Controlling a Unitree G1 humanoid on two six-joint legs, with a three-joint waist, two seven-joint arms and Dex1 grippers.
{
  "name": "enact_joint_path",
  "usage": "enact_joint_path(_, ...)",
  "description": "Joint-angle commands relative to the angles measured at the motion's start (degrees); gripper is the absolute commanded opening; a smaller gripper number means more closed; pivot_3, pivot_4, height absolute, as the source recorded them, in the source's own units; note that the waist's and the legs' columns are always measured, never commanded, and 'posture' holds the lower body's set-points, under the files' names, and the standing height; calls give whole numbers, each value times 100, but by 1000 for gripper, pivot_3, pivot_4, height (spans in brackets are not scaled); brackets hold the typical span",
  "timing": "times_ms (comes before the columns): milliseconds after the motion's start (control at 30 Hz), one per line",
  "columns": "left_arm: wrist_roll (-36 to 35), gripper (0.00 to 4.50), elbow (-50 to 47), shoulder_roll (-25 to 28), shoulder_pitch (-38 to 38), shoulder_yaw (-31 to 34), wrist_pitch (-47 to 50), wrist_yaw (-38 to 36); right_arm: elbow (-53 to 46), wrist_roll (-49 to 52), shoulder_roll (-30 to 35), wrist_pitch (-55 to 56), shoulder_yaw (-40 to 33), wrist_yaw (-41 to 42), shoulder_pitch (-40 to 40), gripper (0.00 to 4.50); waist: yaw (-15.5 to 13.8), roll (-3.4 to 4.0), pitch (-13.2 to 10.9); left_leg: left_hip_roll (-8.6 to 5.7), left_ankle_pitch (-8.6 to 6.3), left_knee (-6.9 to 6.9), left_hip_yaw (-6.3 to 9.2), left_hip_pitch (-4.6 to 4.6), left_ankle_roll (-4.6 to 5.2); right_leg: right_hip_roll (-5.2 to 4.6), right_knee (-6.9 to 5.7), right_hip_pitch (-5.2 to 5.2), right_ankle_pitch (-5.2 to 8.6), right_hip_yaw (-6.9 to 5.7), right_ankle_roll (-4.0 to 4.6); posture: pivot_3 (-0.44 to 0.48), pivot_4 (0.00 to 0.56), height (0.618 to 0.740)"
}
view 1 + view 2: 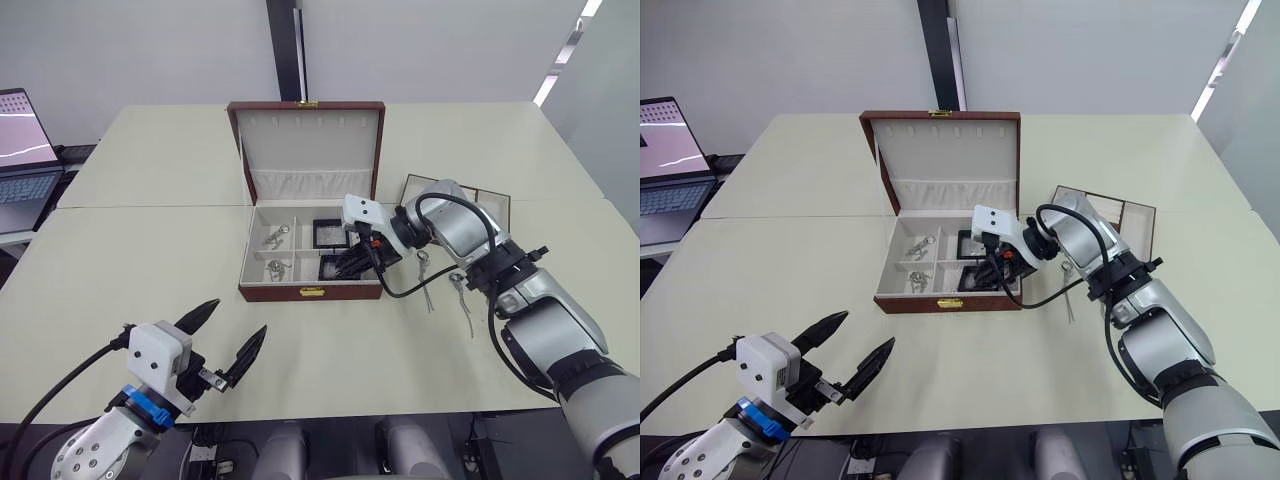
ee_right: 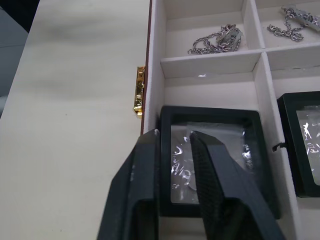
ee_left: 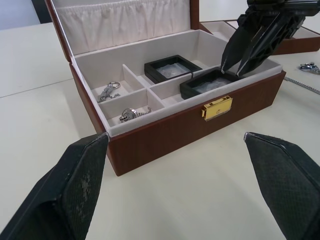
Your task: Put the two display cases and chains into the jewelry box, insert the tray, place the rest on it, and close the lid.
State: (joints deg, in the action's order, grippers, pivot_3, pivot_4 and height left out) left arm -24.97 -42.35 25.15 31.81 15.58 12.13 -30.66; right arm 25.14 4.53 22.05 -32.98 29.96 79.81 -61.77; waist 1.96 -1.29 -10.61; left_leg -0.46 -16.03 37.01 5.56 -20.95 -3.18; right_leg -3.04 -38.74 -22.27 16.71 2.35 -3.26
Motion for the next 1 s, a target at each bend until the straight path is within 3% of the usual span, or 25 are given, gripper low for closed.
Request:
enact_joint_path(33,25,4500,-82,48,-59,68,-102,-27,-122,122,29,24,-306,55,-88,2330,0,0,0,0,0,0,0,0,0,0,0,0,0,0,0,0,150,740)
enact_joint_path(267,-206,4500,4,276,-277,123,286,-116,-575,615,249,16,-1106,-57,238,4490,-4,0,0,0,0,-1,2,0,0,0,2,0,0,-1,0,0,150,740)
enact_joint_path(600,-1016,4500,755,896,-1456,703,1218,-146,-1779,1536,761,422,-2972,-970,2032,4490,-15,0,0,-1,0,-1,3,-1,0,4,1,4,0,-5,0,0,150,740)
enact_joint_path(767,-1018,4500,1383,1267,-1761,1237,1320,-285,-2158,1596,1248,260,-3672,-1669,2950,4490,-13,0,0,-1,0,-3,-1,-3,0,1,6,4,0,-1,0,0,150,740)
enact_joint_path(1000,-774,4500,2767,1830,-2101,1860,1081,-708,-2246,1753,1806,656,-4712,-2037,4236,4490,-9,1,-1,0,0,-4,-8,2,0,9,2,4,0,1,0,0,150,740)
